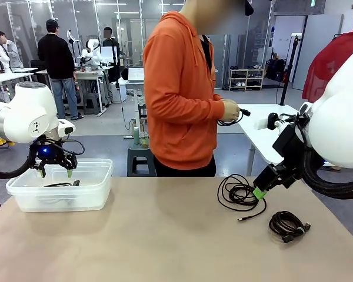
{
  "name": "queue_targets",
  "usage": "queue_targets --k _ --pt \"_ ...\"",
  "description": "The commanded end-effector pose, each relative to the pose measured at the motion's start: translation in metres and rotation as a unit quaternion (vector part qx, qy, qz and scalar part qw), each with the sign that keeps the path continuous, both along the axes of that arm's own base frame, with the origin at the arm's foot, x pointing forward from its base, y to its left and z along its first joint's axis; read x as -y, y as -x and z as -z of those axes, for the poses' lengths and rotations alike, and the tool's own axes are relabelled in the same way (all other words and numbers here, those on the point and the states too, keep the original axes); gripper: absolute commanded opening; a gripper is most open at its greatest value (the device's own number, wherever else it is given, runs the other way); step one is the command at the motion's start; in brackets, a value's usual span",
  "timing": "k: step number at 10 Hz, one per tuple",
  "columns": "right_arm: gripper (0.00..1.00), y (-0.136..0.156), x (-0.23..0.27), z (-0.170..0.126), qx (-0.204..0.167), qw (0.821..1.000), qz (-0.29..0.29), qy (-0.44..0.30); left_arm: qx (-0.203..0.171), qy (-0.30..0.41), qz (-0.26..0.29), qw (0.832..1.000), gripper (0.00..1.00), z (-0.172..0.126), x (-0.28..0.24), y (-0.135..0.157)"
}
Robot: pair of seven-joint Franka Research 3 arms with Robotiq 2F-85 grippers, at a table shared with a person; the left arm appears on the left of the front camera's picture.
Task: Organize and store the cables.
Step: Place the Power Cable into the Organizing box.
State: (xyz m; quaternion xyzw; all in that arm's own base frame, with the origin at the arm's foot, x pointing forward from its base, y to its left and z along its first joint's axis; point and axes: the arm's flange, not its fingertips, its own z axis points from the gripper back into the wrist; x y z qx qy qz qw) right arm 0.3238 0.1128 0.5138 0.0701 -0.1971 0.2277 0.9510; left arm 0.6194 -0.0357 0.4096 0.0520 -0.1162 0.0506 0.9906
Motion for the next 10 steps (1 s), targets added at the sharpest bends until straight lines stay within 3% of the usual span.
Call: queue_targets --k 1,6,10 --pt "1.00 0.001 0.001 0.001 -0.002 1.000 0.005 0.002 0.000 -0.005 0.005 1.000 0.94 -0.002 -0.001 -0.001" --pt "1.00 0.001 0.001 0.001 -0.002 1.000 0.005 0.002 0.000 0.000 0.000 1.000 0.95 0.000 0.000 0.000" --pt "1.00 0.001 0.001 0.001 -0.002 1.000 0.005 0.002 0.012 0.023 0.056 0.998 0.95 -0.037 -0.018 0.008"
